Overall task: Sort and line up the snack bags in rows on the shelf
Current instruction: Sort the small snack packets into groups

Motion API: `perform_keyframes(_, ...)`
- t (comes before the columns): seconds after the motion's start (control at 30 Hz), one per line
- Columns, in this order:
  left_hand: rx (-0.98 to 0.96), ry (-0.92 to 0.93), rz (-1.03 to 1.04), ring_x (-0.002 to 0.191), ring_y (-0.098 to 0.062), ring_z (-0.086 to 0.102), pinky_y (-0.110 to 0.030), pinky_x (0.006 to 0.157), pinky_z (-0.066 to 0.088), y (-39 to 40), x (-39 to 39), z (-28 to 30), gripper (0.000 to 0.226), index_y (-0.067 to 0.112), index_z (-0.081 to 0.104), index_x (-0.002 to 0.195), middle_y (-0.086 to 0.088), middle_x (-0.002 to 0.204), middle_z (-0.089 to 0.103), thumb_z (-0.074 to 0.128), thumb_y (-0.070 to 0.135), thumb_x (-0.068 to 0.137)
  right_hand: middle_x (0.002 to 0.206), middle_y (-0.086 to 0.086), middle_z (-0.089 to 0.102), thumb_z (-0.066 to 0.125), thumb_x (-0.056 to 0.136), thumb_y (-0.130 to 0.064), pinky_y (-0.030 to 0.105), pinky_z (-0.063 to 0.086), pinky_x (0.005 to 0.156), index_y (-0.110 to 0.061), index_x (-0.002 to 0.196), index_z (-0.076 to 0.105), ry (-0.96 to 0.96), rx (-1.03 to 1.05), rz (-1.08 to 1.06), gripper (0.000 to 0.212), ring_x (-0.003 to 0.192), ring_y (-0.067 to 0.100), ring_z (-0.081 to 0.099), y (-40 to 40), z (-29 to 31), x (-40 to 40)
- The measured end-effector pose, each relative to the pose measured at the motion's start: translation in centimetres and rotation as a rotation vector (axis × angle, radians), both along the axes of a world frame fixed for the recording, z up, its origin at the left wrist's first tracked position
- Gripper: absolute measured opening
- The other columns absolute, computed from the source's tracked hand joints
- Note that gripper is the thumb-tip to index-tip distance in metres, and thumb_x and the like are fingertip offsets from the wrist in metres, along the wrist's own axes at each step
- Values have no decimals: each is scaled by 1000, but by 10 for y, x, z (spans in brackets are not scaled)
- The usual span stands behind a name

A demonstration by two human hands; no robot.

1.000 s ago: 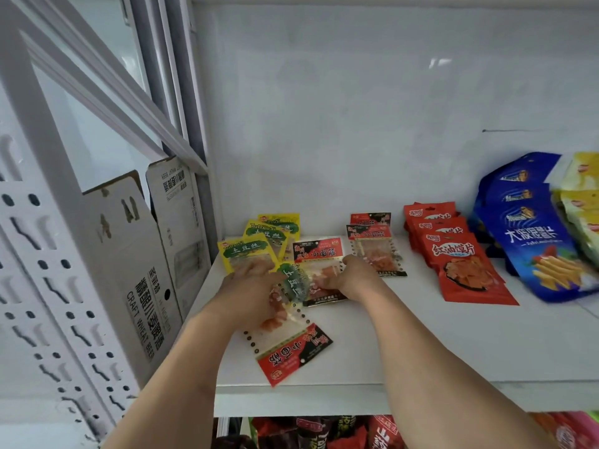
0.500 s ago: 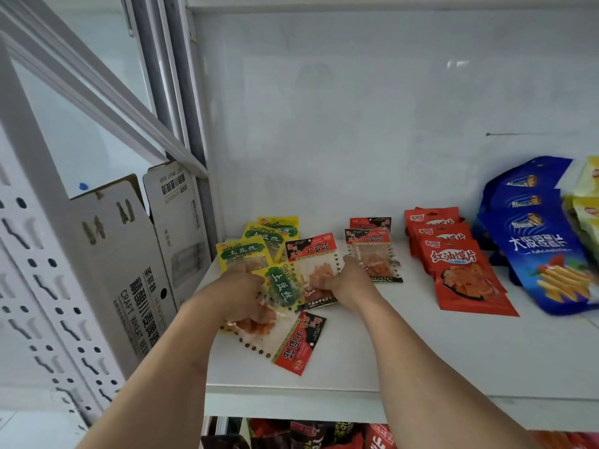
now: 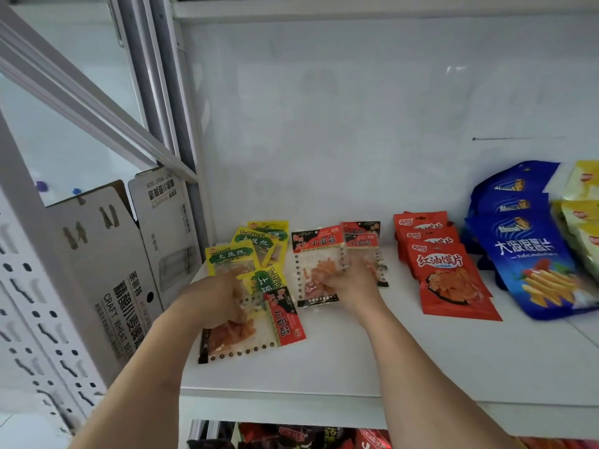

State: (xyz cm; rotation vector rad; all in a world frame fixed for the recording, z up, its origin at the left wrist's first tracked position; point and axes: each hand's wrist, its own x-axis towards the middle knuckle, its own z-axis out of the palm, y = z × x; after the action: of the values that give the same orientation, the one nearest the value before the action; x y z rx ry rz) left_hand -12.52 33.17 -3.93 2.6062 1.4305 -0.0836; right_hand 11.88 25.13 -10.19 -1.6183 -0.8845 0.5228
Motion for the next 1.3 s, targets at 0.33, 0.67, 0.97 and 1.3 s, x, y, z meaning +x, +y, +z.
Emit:
perform_keyframes(0.33,-232,-670,140,84,-31,67,-43,78,52,-9,11,-4,18,13,68,90,-8,87,74,73,30,91,110,-8,71,77,86,-31,14,41,66,-18,127,57,-151,37,-223,47,96,11,67,-38,-2,50)
perform_keyframes(0.67,-412,-962,281,80,-29,69,-41,78,52,-39,83,-34,23,7,63,89,-12,82,74,75,27,88,95,-11,62,74,89,-32,13,31,53,-10,110,62,-329,-120,-316,33,85,10,60,-33,-8,58)
perform_keyframes(0.97,-327,-855,341,68,-21,52,-31,57,35,-65,142,-48,33,14,48,76,-2,70,56,69,33,93,93,1,60,48,104,-36,32,41,65,-6,115,58,-198,-119,-400,34,85,22,60,-27,-5,68)
perform_keyframes(1.3,-115,-666,334,122,-32,47,-41,99,44,-80,196,-63,33,6,57,114,-12,119,62,59,32,93,116,6,64,52,101,-41,31,47,85,-8,130,56,-133,-63,-407,43,107,23,62,-35,3,63)
